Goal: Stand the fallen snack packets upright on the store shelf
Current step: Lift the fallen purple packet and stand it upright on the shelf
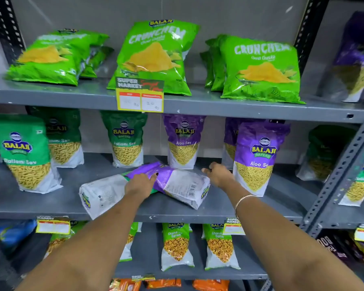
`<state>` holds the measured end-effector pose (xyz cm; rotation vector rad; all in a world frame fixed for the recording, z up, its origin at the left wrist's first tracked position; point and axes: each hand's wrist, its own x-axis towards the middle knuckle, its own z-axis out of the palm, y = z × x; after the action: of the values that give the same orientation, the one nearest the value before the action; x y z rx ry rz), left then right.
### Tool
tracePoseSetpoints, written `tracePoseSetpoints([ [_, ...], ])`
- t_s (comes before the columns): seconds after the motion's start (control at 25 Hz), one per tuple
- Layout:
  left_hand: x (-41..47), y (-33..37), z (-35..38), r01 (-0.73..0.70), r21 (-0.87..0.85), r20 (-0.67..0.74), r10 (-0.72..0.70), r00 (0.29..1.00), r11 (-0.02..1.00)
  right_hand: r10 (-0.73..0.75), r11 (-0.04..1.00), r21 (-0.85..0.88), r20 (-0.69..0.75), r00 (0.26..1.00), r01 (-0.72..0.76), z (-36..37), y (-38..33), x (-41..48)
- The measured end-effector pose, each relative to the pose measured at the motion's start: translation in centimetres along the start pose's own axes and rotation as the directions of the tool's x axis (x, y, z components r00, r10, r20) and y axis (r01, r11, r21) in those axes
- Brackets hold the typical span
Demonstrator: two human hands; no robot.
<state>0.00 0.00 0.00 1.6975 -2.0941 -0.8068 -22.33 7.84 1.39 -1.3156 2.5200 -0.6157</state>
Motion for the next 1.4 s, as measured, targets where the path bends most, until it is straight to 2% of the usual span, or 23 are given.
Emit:
tracePoseSetpoints([
  [0.08,1.6,0.7,2.2,0.253,-0.176,0.14,-0.23,0.963,0.951,0.021,0.997,0.073,0.088,0.996,-0.027,0.5,1.4,2.3],
  [0.12,2.1,0.9,3.2,0.384,-0.32,0.262,-0.308,0.914,0.866,0.007,0.994,0.11,0.121,0.993,-0.021,1.0,2.0,3.7],
  [0.2,2.3,1.3,4.6,0.533,-0.474,0.468,-0.312,0.827,0.701,-0.012,0.985,0.169,0.196,0.981,-0.021,1.6,1.9,5.4],
  [0.24,2.4,1.7,5.1,0.57,-0.515,0.522,-0.293,0.801,0.64,-0.011,0.981,0.19,0.243,0.97,-0.036,1.8,1.8,5.7],
  [0.4,4.4,1.9,7.0,0.625,-0.657,0.588,-0.232,0.775,0.421,-0.033,0.933,0.331,0.469,0.882,-0.141,2.5,1.9,8.5],
  [0.48,5.2,1.6,7.4,0.641,-0.679,0.619,-0.191,0.762,0.357,-0.059,0.911,0.368,0.562,0.825,-0.185,3.3,2.3,9.5],
  [0.56,5.6,1.4,7.1,0.653,-0.677,0.629,-0.194,0.753,0.339,-0.067,0.895,0.389,0.599,0.798,-0.216,3.4,2.3,9.9],
  [0.64,5.4,1.2,6.6,0.651,-0.665,0.62,-0.215,0.754,0.365,-0.035,0.887,0.385,0.608,0.793,-0.256,3.0,2.1,9.5],
  [0.8,5.1,1.5,5.0,0.597,-0.628,0.601,-0.176,0.78,0.499,-0.037,0.901,0.342,0.673,0.739,-0.266,1.2,1.1,6.5],
  [0.96,5.1,3.4,2.4,0.478,-0.609,0.534,-0.118,0.837,0.633,-0.041,0.901,0.357,0.634,0.772,-0.245,0.2,0.8,4.8],
  [1.08,5.8,5.3,1.6,0.281,-0.686,0.379,-0.001,0.925,0.671,-0.041,0.845,0.477,0.506,0.862,-0.24,0.9,1.2,4.6],
  [1.2,7.9,6.5,2.1,0.057,-0.674,0.244,0.15,0.958,0.737,0.017,0.772,0.614,0.239,0.971,-0.165,3.2,1.8,4.7],
  [1.28,9.5,6.7,3.4,-0.034,-0.643,0.213,0.222,0.951,0.765,0.091,0.763,0.637,0.063,0.994,-0.11,5.2,2.2,4.7],
  [1.4,10.6,6.6,5.0,-0.089,-0.61,0.189,0.253,0.949,0.788,0.152,0.776,0.626,-0.057,0.987,-0.084,7.4,2.9,4.6],
])
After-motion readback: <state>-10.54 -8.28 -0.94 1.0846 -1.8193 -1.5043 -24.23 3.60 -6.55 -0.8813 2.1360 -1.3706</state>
